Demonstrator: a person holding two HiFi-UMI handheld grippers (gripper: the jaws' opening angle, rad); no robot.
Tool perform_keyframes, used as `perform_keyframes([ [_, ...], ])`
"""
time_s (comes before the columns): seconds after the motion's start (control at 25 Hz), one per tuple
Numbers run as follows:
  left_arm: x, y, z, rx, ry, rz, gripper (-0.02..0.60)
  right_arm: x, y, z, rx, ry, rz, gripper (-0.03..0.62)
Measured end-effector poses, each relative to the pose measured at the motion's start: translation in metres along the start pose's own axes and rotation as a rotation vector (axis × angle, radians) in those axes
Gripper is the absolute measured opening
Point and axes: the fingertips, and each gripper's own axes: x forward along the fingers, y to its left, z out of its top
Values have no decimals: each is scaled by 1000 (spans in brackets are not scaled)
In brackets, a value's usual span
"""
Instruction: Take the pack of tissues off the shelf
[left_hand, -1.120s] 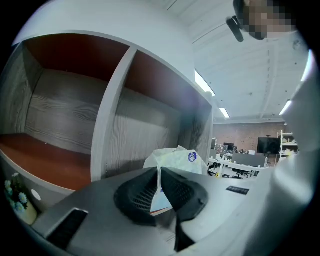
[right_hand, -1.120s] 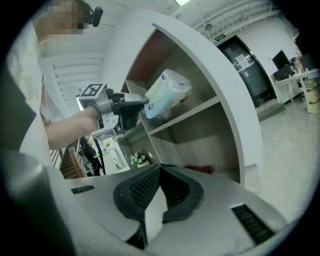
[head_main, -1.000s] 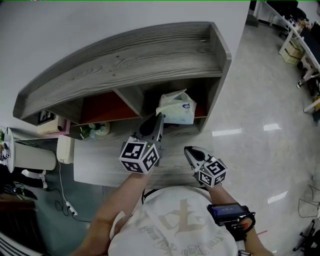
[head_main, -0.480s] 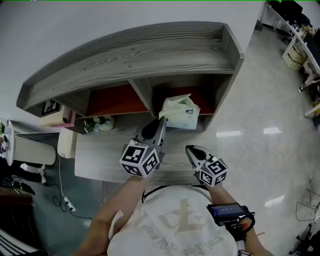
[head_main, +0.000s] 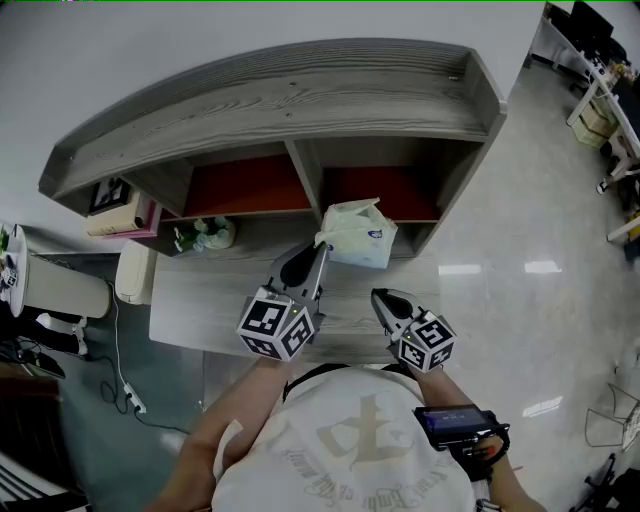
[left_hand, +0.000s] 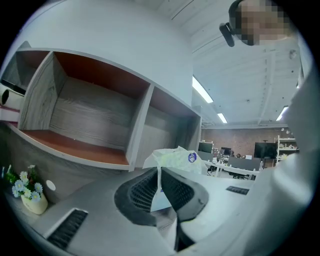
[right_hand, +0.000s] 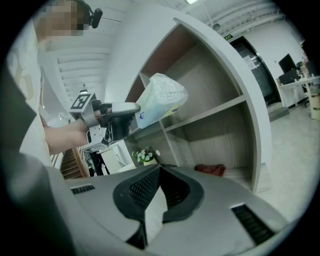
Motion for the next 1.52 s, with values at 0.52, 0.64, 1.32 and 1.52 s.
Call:
perform_keyframes([
  [0.52,-55,37,-30,-52,13,84,35,7,30,-6,-32,41,33,5],
  [0.64,-67,46,-39,-62,17,111,35,10,35,-7,-39,51,44,5],
  [1.32,-127,92,-107,-139,75,288,35,35,46,-11,-57,102,101,5],
  [1.52,-145,98,-126,-150,92,340,35,33,46,-12,-67,115,125,5],
])
